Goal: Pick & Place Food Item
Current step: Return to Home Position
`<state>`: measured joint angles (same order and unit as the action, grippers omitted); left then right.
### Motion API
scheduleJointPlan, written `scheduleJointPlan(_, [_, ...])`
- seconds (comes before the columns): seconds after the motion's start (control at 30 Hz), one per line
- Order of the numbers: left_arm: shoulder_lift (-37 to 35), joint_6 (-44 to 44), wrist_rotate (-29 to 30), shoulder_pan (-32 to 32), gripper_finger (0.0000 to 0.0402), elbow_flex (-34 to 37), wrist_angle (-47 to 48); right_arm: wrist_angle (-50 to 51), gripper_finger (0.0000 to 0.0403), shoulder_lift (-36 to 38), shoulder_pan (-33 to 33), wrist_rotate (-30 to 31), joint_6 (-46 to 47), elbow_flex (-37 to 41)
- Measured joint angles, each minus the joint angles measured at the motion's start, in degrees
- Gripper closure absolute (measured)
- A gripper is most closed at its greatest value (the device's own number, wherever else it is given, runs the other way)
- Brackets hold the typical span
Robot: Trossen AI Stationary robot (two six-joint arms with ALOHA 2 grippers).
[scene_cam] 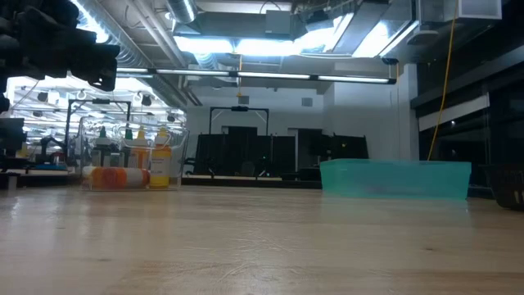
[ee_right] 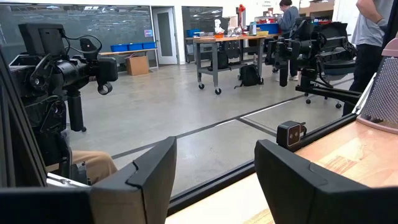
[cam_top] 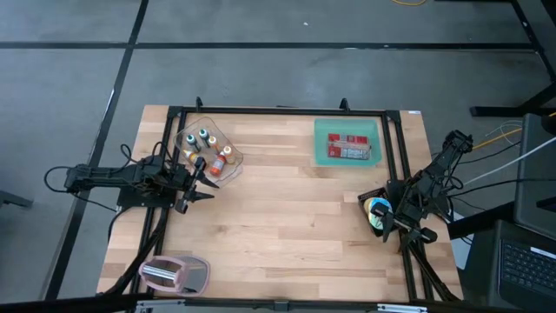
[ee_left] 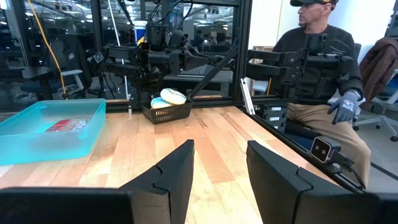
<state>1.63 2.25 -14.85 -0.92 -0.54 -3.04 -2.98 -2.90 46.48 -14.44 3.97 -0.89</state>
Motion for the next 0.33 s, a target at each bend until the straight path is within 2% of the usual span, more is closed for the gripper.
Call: scheduleJointPlan(0.33, [0.0, 0.0, 0.0, 0.0, 0.0256, 0.0, 0.0, 0.0, 0.0188, 0.0, 0.0, 0.0, 0.0, 0.0])
